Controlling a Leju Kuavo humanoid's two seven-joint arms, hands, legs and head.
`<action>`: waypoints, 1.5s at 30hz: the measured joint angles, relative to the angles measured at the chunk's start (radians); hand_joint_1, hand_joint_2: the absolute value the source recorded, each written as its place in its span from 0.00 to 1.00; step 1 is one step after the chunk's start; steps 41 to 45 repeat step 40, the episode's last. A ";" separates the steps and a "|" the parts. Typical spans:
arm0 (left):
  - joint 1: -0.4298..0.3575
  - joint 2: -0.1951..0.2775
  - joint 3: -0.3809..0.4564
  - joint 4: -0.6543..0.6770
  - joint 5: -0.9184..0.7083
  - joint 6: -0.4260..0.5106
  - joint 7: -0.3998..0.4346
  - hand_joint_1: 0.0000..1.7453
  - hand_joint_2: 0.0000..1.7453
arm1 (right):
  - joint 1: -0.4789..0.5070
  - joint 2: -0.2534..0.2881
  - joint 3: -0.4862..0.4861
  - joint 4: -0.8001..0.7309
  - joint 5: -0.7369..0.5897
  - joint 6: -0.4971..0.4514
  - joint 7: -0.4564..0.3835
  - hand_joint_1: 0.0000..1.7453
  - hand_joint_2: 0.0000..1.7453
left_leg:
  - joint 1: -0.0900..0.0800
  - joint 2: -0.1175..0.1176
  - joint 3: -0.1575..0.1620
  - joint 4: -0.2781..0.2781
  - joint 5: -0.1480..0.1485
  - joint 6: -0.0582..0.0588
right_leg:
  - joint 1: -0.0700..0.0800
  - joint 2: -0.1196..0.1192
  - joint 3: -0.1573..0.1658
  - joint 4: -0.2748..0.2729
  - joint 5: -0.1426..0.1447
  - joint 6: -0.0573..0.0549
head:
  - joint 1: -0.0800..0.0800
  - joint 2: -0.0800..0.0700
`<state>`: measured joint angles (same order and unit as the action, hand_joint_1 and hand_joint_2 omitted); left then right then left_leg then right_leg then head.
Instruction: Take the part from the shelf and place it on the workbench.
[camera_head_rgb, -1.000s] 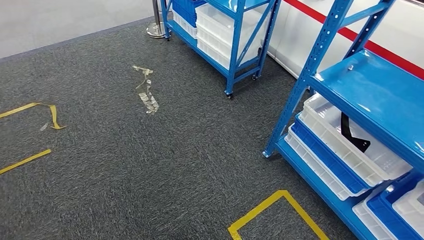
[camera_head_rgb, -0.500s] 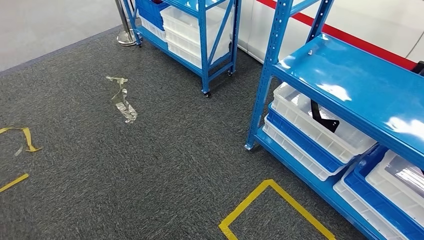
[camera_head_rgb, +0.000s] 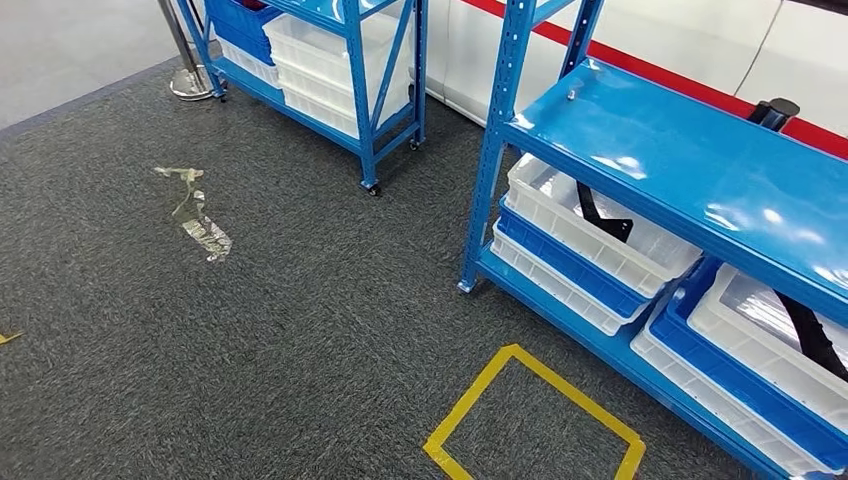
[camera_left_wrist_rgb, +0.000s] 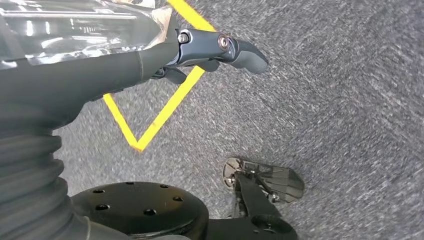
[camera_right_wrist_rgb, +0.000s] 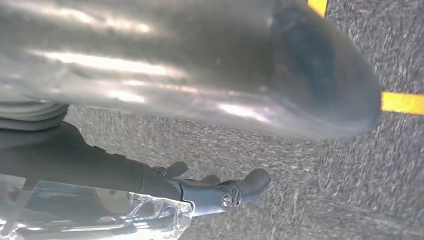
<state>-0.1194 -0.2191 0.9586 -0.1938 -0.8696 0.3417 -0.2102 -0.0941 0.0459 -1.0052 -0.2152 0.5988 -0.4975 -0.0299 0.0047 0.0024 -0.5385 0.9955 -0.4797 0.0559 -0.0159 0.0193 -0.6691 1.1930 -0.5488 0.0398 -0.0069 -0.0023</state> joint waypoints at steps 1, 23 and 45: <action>0.002 0.000 0.000 0.000 0.000 0.000 0.000 0.00 1.00 | 0.001 -0.001 0.000 0.000 0.002 0.000 0.001 0.00 0.00 | -0.001 0.012 -0.001 0.000 0.000 0.000 | -0.001 -0.004 -0.028 0.059 -0.021 0.001 | 0.000 0.000; 0.018 0.001 0.009 0.000 0.021 0.003 -0.015 0.00 1.00 | 0.000 -0.006 0.001 0.000 0.028 0.003 0.003 0.00 0.00 | 0.006 -0.040 -0.018 0.069 -0.027 -0.039 | -0.001 0.047 0.114 -0.183 0.081 -0.017 | -0.010 0.000; 0.016 0.001 0.012 0.000 0.012 -0.003 -0.015 0.00 1.00 | -0.002 -0.006 0.001 0.000 0.018 0.002 0.003 0.00 0.00 | -0.004 0.071 0.005 0.007 -0.011 -0.026 | -0.010 -0.074 0.126 -0.191 0.065 0.038 | -0.001 0.000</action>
